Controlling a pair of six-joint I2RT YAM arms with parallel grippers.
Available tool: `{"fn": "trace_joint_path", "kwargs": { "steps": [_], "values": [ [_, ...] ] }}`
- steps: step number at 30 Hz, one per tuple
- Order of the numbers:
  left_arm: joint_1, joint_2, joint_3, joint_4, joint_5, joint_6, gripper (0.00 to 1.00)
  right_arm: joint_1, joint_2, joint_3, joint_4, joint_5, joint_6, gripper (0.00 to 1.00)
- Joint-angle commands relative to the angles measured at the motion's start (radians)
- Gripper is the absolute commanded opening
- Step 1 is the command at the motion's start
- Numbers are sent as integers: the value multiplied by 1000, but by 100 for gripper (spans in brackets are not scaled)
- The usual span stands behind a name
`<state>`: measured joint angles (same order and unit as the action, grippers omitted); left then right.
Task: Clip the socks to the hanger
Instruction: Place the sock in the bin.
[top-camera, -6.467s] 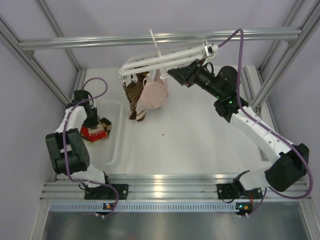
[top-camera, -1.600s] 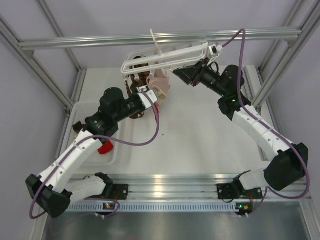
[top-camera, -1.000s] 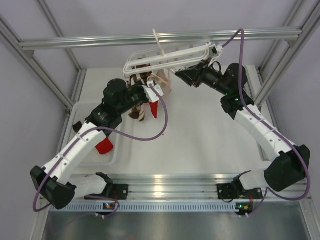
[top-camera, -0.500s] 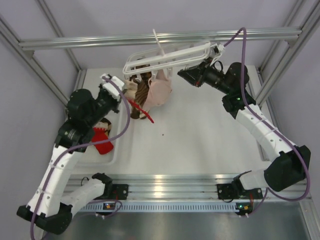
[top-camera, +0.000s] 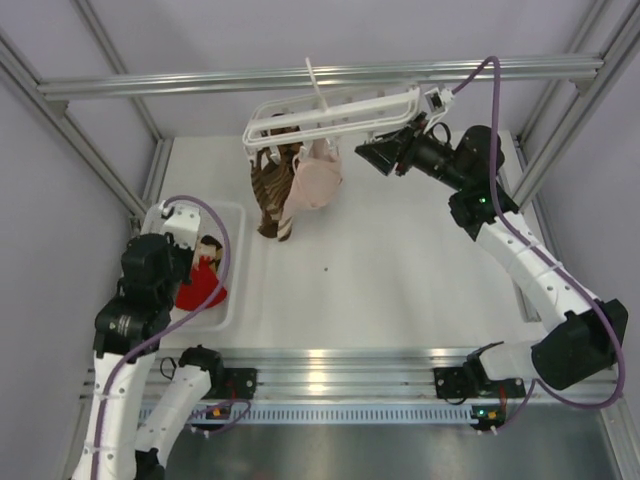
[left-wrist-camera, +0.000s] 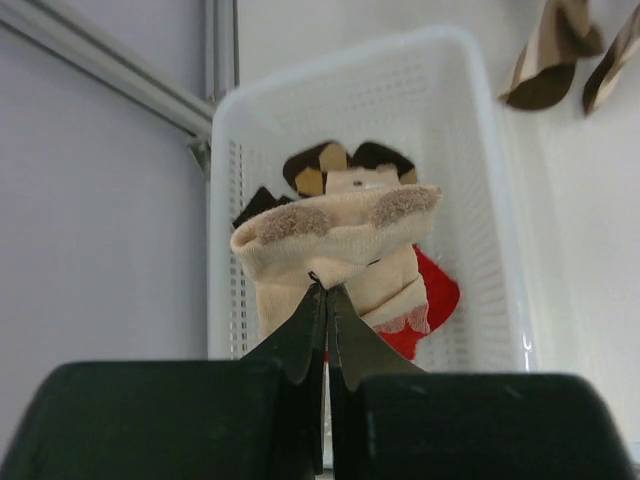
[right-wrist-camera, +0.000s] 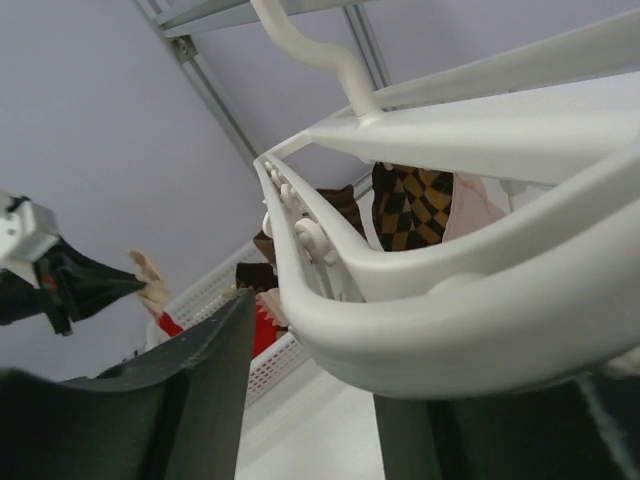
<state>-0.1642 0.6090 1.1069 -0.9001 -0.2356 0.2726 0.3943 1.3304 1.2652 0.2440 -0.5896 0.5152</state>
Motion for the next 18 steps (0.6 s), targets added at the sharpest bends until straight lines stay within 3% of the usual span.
{"fn": "trace_joint_path", "kwargs": {
  "steps": [1, 4, 5, 7, 8, 11, 12, 15, 18],
  "values": [
    [6, 61, -112, -63, -119, 11, 0, -14, -25, 17, -5, -3, -17, 48],
    [6, 113, -209, 15, -113, -3, 9, -14, -34, 13, -17, -1, -11, 61],
    [8, 129, -222, 61, -90, -27, 28, -14, -36, 10, -31, 1, -14, 63],
    [11, 164, -188, 85, 26, -45, 40, -14, -54, 5, -41, -4, -27, 65],
    [11, 161, -167, 131, 186, -15, 54, -14, -62, -6, -43, -6, -40, 65],
    [11, 129, -81, 255, 452, 3, 69, -14, -95, -35, -40, -10, -47, 66],
    [11, 132, -46, 347, 608, 2, 75, -14, -102, -44, -41, -12, -52, 66],
    [8, 246, 72, 443, 856, -90, 72, -14, -131, -82, -35, -10, -55, 66],
    [-44, 342, 99, 574, 871, -254, 69, -14, -157, -98, -48, -6, -60, 66]
  ]
}}
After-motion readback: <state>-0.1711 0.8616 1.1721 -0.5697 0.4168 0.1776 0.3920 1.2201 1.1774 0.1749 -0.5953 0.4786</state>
